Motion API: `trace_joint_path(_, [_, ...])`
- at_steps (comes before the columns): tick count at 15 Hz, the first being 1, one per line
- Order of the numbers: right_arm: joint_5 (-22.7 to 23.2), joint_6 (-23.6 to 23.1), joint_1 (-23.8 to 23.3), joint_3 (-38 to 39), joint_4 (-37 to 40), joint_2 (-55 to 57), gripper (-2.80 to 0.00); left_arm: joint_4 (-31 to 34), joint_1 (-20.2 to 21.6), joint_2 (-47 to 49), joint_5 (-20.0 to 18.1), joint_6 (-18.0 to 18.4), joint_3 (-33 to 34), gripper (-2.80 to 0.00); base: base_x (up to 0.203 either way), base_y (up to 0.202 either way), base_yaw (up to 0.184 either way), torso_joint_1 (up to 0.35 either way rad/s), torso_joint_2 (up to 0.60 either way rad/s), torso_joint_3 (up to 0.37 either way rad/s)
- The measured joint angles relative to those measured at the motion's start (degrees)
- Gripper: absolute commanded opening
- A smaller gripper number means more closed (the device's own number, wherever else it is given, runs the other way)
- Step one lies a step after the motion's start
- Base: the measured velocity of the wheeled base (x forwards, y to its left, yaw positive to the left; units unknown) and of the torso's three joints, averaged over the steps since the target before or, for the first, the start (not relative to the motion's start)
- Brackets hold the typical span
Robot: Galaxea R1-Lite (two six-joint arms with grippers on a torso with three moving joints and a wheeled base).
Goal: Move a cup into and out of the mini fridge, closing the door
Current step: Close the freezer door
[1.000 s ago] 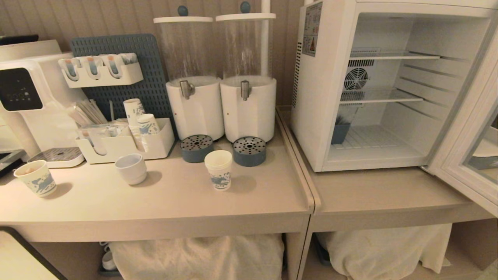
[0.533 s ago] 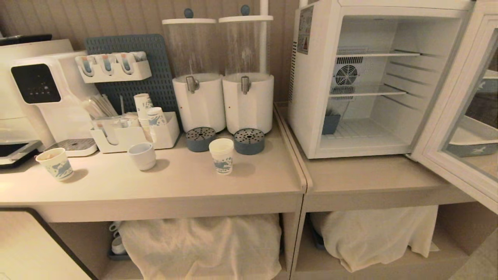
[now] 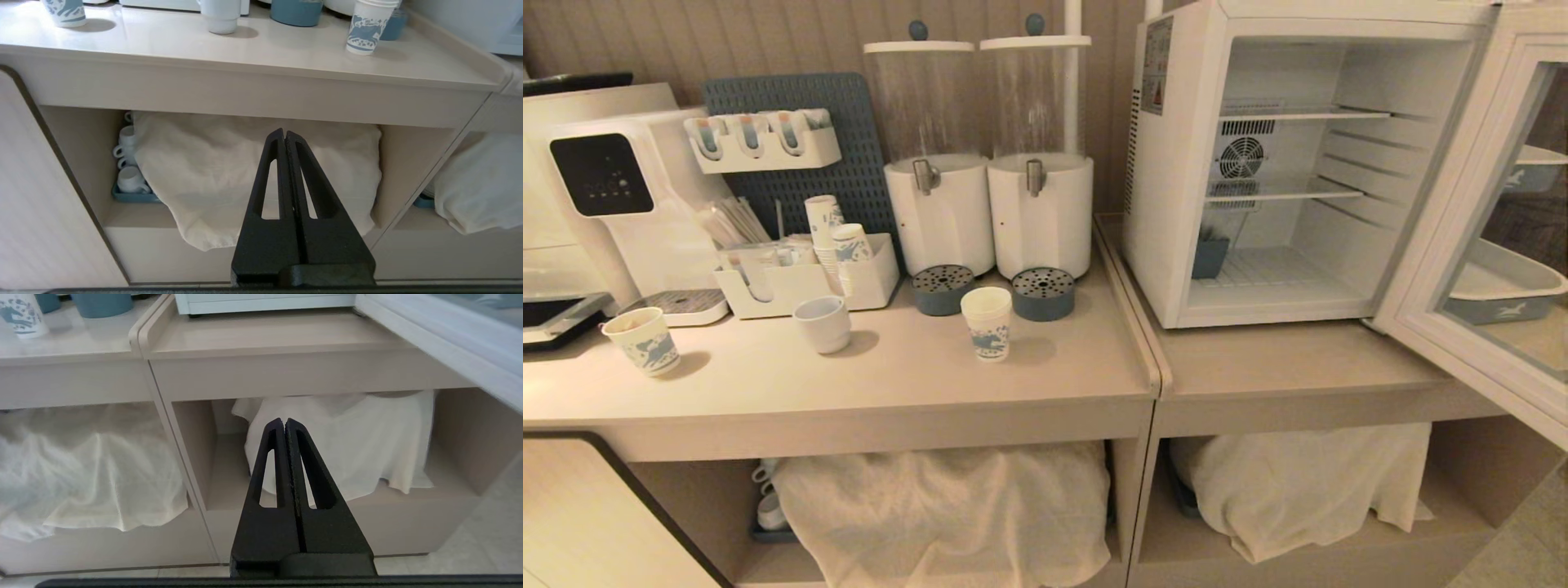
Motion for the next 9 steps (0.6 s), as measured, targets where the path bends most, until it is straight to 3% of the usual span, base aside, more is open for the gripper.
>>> trace_joint_path(9, [-0.1,0.0,0.1,0.0,0.1,0.0,-2.8,0.0,0.1,0.0,-0.1,0.1,0.0,-2.8,0.0,-0.188,0.001,0.002,0.0,0.0])
